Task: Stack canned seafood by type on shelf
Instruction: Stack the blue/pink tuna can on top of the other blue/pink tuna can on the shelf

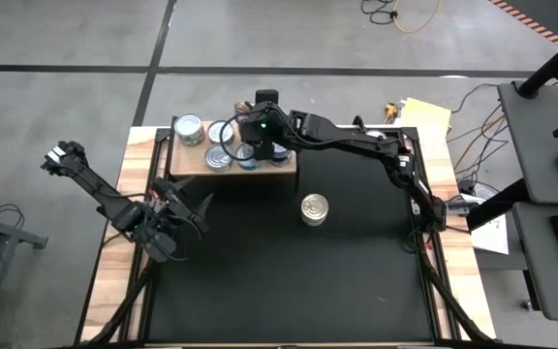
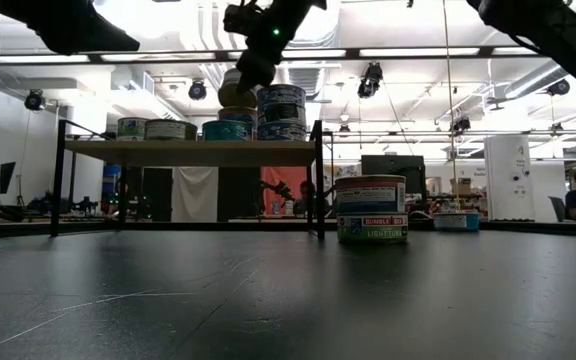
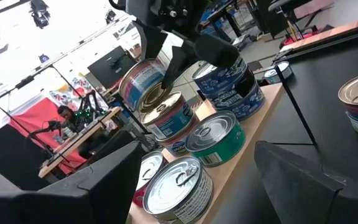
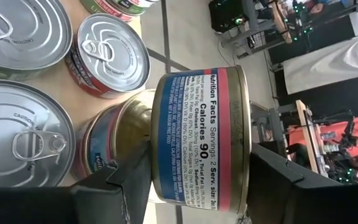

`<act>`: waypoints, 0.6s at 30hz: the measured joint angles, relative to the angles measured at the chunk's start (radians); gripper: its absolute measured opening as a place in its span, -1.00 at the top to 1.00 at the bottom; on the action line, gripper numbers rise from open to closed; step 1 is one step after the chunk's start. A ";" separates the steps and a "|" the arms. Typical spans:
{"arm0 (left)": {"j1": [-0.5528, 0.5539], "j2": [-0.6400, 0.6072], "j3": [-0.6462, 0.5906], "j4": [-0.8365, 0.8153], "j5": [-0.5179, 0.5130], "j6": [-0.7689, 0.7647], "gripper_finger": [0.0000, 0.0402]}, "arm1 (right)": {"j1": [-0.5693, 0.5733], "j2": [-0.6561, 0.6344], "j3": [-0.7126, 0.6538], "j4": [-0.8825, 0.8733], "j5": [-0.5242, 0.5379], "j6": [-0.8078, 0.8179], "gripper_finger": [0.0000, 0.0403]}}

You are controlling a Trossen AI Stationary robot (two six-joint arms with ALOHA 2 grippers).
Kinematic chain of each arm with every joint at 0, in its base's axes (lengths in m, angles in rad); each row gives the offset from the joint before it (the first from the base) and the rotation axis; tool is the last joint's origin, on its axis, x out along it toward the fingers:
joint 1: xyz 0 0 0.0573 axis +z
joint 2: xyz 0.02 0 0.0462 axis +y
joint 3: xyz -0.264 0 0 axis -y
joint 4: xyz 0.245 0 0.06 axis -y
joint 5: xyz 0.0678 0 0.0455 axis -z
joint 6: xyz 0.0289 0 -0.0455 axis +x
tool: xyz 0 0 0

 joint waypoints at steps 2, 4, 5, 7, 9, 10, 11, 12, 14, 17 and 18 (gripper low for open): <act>0.000 0.000 0.000 0.000 0.000 -0.005 -0.47 | 0.000 0.000 0.000 -0.001 -0.001 -0.007 0.04; 0.000 0.000 0.000 0.000 0.000 -0.011 -0.47 | 0.001 0.000 0.000 -0.002 -0.001 -0.010 0.03; 0.000 0.000 0.000 0.000 0.000 -0.014 -0.47 | 0.001 0.000 0.000 -0.004 -0.001 -0.010 0.01; 0.000 0.000 0.000 0.000 0.000 -0.018 -0.47 | 0.001 0.000 -0.001 -0.005 -0.001 -0.009 -0.04; 0.000 0.000 0.000 0.000 0.000 -0.023 -0.47 | 0.001 0.000 -0.001 -0.006 0.000 -0.002 -0.10; 0.000 0.000 0.000 0.000 0.000 -0.025 -0.47 | 0.001 0.000 -0.001 -0.006 0.000 -0.001 -0.13; 0.000 0.000 0.000 0.000 0.000 -0.026 -0.47 | 0.001 0.000 -0.001 -0.006 0.000 -0.001 -0.16; 0.000 0.000 0.000 0.000 0.000 -0.029 -0.47 | 0.001 0.000 -0.001 -0.007 0.000 -0.001 -0.18; 0.000 0.000 0.000 0.000 0.000 -0.037 -0.47 | 0.001 0.000 -0.001 -0.008 -0.001 -0.001 -0.23; 0.000 0.001 0.000 0.000 0.000 -0.044 -0.47 | 0.001 0.000 -0.001 -0.008 -0.006 0.007 -0.30; 0.000 0.001 0.000 0.001 0.000 -0.045 -0.47 | 0.001 0.000 -0.001 -0.009 -0.007 0.012 -0.32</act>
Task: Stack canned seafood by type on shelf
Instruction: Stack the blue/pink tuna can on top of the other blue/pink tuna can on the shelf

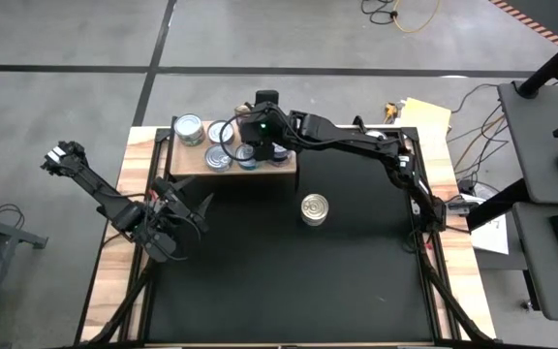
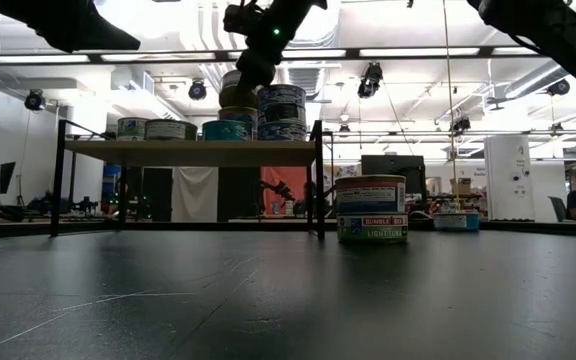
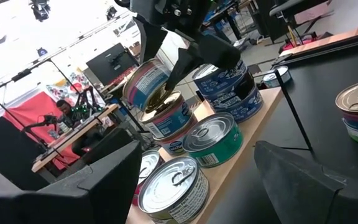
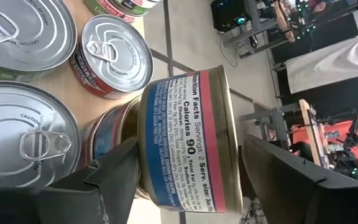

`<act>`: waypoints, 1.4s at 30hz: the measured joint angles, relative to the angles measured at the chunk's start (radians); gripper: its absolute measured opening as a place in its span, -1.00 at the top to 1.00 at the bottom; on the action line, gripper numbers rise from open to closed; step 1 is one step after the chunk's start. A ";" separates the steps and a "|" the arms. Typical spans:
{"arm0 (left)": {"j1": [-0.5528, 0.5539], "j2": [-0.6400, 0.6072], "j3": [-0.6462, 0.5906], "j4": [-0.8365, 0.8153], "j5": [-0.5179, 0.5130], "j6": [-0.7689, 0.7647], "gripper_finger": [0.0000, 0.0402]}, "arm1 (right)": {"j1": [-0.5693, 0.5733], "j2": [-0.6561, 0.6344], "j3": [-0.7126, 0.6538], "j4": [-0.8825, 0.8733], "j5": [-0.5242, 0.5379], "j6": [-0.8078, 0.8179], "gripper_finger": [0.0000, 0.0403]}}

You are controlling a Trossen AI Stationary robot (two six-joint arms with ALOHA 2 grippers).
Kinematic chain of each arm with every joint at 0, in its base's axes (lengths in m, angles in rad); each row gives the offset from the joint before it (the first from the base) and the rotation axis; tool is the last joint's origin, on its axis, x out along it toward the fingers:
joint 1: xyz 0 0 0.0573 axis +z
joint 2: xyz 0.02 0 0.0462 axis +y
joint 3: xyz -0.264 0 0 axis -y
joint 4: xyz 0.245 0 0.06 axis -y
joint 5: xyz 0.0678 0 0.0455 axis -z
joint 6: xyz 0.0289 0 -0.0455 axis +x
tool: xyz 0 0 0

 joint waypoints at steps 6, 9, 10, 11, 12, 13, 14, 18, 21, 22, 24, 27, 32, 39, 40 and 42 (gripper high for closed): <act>0.000 0.000 0.000 0.001 0.000 -0.005 -0.47 | 0.000 0.000 0.000 -0.023 -0.006 0.031 -0.41; 0.000 0.000 0.000 0.001 0.000 -0.007 -0.47 | 0.000 0.000 0.000 -0.022 -0.039 0.043 -0.45; 0.000 0.000 0.000 0.001 0.000 -0.007 -0.47 | 0.000 0.000 0.000 -0.023 -0.052 0.048 -0.47; 0.000 0.000 0.000 0.001 0.000 -0.007 -0.47 | 0.000 0.000 0.000 -0.023 -0.063 0.054 -0.48; 0.000 0.000 0.000 0.001 0.000 -0.007 -0.47 | 0.000 0.000 0.000 -0.023 -0.074 0.060 -0.50; 0.000 0.000 0.000 0.001 0.000 -0.007 -0.47 | 0.000 0.000 0.000 -0.023 -0.081 0.066 -0.51; 0.000 0.000 0.000 0.001 0.000 -0.007 -0.47 | 0.000 0.000 0.000 -0.023 -0.081 0.072 -0.53; 0.000 0.000 0.000 0.001 0.000 -0.011 -0.47 | -0.005 0.000 0.000 -0.021 -0.081 0.094 -0.58; 0.000 0.000 0.000 0.001 0.000 -0.023 -0.47 | -0.012 0.000 0.000 -0.021 -0.082 0.096 -0.60; 0.000 0.000 0.000 0.001 0.002 -0.027 -0.47 | -0.015 0.000 0.000 -0.021 -0.082 0.099 -0.61; 0.000 0.000 0.000 0.001 0.017 -0.031 -0.47 | -0.020 0.000 0.000 -0.020 -0.082 0.102 -0.61; 0.000 0.000 0.000 0.002 0.033 -0.036 -0.47 | -0.028 0.000 0.000 -0.011 -0.081 0.100 -0.59; 0.000 0.000 0.000 0.003 0.033 -0.049 -0.47 | -0.042 0.000 0.000 0.010 -0.081 0.091 -0.55; 0.000 0.000 0.000 0.003 0.033 -0.049 -0.47 | -0.040 -0.009 -0.001 0.002 -0.080 0.118 -0.57; 0.000 0.000 0.000 0.004 0.033 -0.050 -0.47 | -0.036 -0.018 -0.001 0.002 -0.080 0.125 -0.57; 0.000 0.000 0.000 0.004 0.034 -0.059 -0.47 | -0.023 -0.035 -0.001 0.002 -0.080 0.137 -0.58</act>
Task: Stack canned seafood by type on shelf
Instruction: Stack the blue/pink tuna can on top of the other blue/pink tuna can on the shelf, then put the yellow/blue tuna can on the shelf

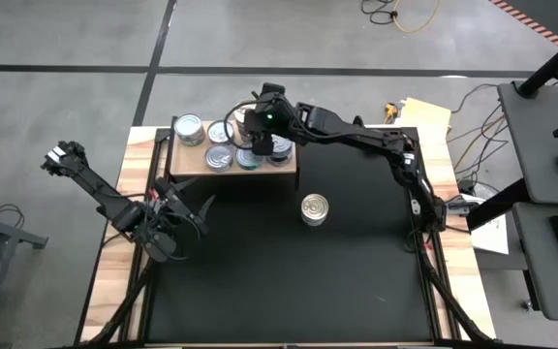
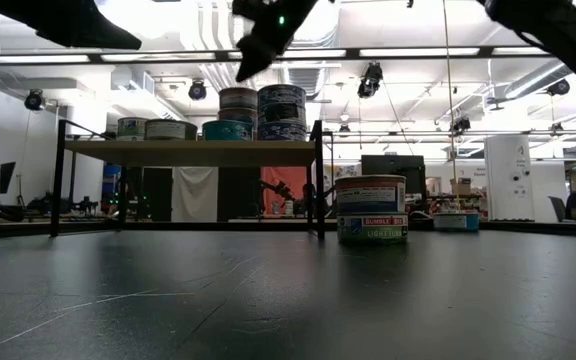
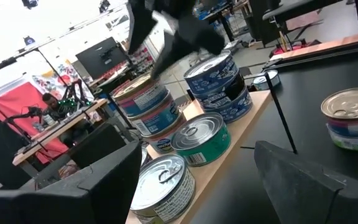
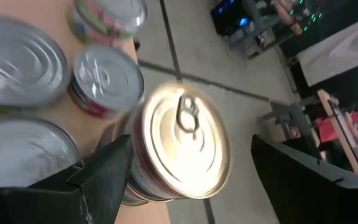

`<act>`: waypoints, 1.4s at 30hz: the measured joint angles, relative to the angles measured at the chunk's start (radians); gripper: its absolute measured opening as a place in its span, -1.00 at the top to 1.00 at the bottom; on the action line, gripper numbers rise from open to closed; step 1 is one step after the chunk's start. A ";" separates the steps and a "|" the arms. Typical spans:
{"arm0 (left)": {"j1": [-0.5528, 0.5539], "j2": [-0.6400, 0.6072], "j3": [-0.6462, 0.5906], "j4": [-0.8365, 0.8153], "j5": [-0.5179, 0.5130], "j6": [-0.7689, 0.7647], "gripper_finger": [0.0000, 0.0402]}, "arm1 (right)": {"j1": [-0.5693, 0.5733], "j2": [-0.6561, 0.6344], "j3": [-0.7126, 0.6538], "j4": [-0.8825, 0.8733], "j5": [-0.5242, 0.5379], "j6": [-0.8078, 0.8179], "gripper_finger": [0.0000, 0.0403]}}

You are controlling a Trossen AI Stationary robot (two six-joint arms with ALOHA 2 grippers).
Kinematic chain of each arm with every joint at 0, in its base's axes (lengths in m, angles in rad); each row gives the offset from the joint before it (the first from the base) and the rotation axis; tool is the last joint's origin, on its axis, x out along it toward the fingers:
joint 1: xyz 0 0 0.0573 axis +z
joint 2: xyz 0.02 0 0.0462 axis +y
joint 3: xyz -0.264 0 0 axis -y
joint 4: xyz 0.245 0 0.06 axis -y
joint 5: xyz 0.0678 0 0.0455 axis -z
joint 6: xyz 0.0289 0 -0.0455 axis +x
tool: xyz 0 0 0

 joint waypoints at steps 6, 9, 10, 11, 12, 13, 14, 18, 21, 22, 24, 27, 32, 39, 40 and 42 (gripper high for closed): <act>0.000 0.001 0.000 0.002 0.076 -0.057 -0.47 | 0.027 -0.036 0.001 -0.023 -0.002 -0.001 -0.50; 0.000 0.002 0.000 0.002 0.128 -0.091 -0.47 | 0.031 -0.055 0.000 -0.061 -0.002 0.010 -0.45; 0.000 0.002 0.000 0.002 0.143 -0.101 -0.47 | 0.030 -0.063 0.000 -0.078 -0.005 0.018 -0.43; 0.000 0.002 0.000 0.003 0.160 -0.109 -0.47 | 0.030 -0.069 0.000 -0.099 -0.015 0.031 -0.42; 0.000 0.003 0.000 0.003 0.170 -0.118 -0.47 | 0.029 -0.078 0.000 -0.120 -0.036 0.045 -0.40; 0.000 0.005 0.000 0.003 0.181 -0.126 -0.47 | 0.029 -0.082 0.000 -0.144 -0.057 0.063 -0.38; 0.000 0.008 0.000 0.005 0.183 -0.133 -0.47 | 0.030 -0.084 0.000 -0.170 -0.076 0.078 -0.36; 0.000 0.026 0.000 0.012 0.186 -0.160 -0.47 | 0.037 -0.096 0.000 -0.270 -0.122 0.138 -0.27; 0.000 0.046 0.000 0.018 0.186 -0.177 -0.47 | 0.048 -0.116 0.000 -0.319 -0.129 0.163 -0.21; 0.000 0.053 0.000 0.019 0.186 -0.183 -0.47 | 0.051 -0.123 0.000 -0.331 -0.129 0.167 -0.19; 0.000 0.068 0.000 0.026 0.186 -0.191 -0.47 | 0.060 -0.130 0.000 -0.357 -0.129 0.175 -0.15; 0.000 0.093 0.005 0.028 0.186 -0.207 -0.47 | 0.073 -0.139 -0.001 -0.396 -0.134 0.190 -0.10; 0.000 0.130 0.007 0.064 0.194 -0.202 -0.47 | 0.088 -0.162 -0.002 -0.451 -0.161 0.224 -0.04; 0.000 0.159 0.007 0.085 0.298 -0.199 -0.47 | 0.092 -0.214 -0.059 -0.493 -0.290 0.287 0.01; 0.000 0.159 0.007 0.090 0.311 -0.199 -0.47 | 0.092 -0.230 -0.075 -0.489 -0.290 0.293 0.02; 0.000 0.159 0.007 0.102 0.315 -0.189 -0.47 | 0.094 -0.263 -0.118 -0.481 -0.291 0.302 0.02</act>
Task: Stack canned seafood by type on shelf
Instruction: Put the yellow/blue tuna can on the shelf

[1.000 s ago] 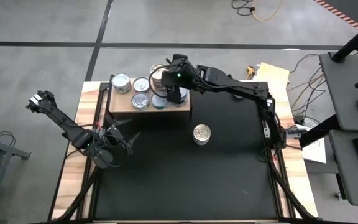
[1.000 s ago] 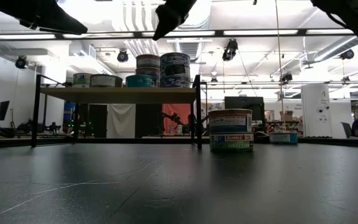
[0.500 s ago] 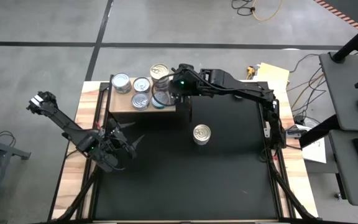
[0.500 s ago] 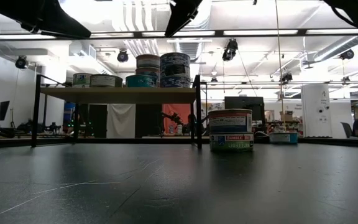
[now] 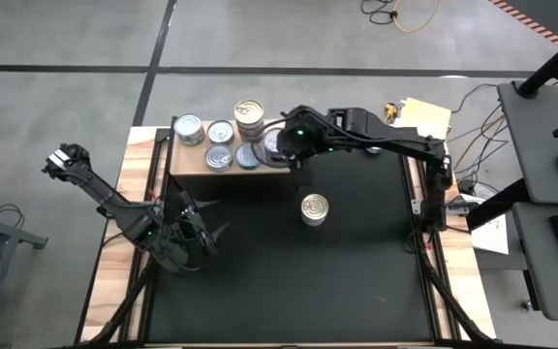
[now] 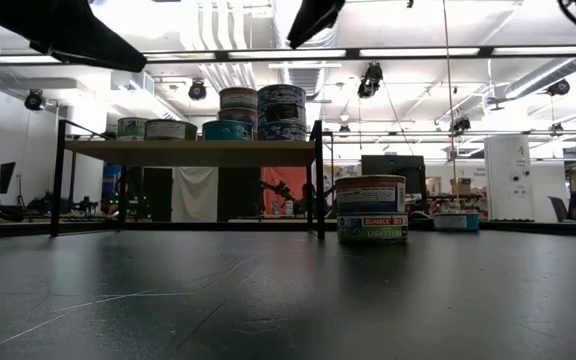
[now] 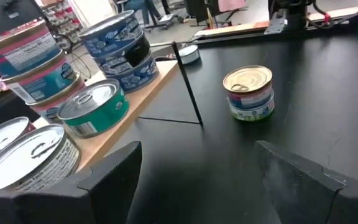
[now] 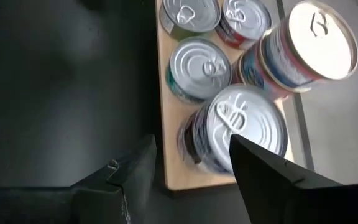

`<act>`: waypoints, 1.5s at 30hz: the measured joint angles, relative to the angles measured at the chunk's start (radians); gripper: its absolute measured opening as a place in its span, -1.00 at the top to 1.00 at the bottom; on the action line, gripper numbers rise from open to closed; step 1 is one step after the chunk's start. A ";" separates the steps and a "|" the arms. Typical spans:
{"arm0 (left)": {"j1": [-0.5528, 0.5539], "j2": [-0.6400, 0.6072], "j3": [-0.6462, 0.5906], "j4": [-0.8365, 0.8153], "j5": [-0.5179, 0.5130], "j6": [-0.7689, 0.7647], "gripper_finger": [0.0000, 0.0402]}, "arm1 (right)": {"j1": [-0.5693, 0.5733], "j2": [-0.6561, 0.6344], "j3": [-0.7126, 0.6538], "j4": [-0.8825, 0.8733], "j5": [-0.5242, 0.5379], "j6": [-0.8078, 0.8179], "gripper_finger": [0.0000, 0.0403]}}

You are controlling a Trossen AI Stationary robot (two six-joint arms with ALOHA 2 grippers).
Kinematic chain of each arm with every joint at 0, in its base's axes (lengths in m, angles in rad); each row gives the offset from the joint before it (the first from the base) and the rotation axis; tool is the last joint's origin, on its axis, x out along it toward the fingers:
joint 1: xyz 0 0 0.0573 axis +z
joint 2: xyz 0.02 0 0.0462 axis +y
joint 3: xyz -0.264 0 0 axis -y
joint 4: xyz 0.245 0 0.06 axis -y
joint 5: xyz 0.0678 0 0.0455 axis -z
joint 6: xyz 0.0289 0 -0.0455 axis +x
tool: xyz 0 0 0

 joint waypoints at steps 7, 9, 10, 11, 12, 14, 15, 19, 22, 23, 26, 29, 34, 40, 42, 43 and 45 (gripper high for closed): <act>0.000 0.000 0.000 0.106 0.039 0.128 -0.47 | 0.006 -0.163 -0.260 0.141 -0.001 0.049 0.03; 0.000 0.000 0.000 0.140 0.050 0.166 -0.47 | 0.006 -0.218 -0.344 0.186 0.001 0.071 0.03; 0.000 0.000 0.000 0.149 0.051 0.180 -0.47 | 0.006 -0.247 -0.390 0.209 0.002 0.082 0.03; 0.000 0.000 0.000 0.156 0.051 0.188 -0.47 | 0.007 -0.273 -0.432 0.231 0.006 0.099 0.03; 0.000 0.000 0.000 0.160 0.051 0.191 -0.47 | 0.007 -0.300 -0.472 0.248 0.015 0.115 0.03; 0.000 0.000 0.000 0.160 0.051 0.192 -0.47 | 0.007 -0.350 -0.548 0.280 0.056 0.156 0.04; 0.000 0.000 0.000 0.161 0.051 0.192 -0.47 | 0.007 -0.375 -0.584 0.291 0.086 0.179 0.04; 0.000 0.006 0.000 0.161 0.038 0.200 -0.47 | 0.006 -0.464 -0.726 0.313 0.293 0.292 0.04; 0.001 0.008 0.000 0.161 0.012 0.209 -0.47 | 0.001 -0.510 -0.834 0.312 0.475 0.416 0.06; 0.002 0.008 0.000 0.161 0.005 0.215 -0.47 | -0.005 -0.523 -0.870 0.312 0.533 0.452 0.07; 0.002 0.008 0.000 0.162 -0.006 0.234 -0.47 | -0.042 -0.551 -0.969 0.311 0.608 0.529 0.13; 0.003 0.008 0.000 0.167 -0.007 0.252 -0.47 | -0.109 -0.555 -1.043 0.325 0.580 0.594 0.22; 0.003 0.007 0.000 0.168 -0.008 0.260 -0.47 | -0.277 -0.551 -1.125 0.371 0.525 0.643 0.43; 0.003 0.007 0.000 0.169 -0.010 0.271 -0.47 | -0.541 -0.503 -1.176 0.383 0.437 0.752 0.73; 0.004 0.007 0.000 0.170 -0.010 0.271 -0.47 | -0.613 -0.473 -1.192 0.404 0.371 0.765 0.83; 0.005 0.007 0.000 0.169 -0.010 0.271 -0.47 | -0.641 -0.457 -1.201 0.429 0.326 0.760 0.87; 0.005 0.007 0.000 0.170 -0.010 0.271 -0.47 | -0.676 -0.421 -1.219 0.486 0.235 0.739 0.93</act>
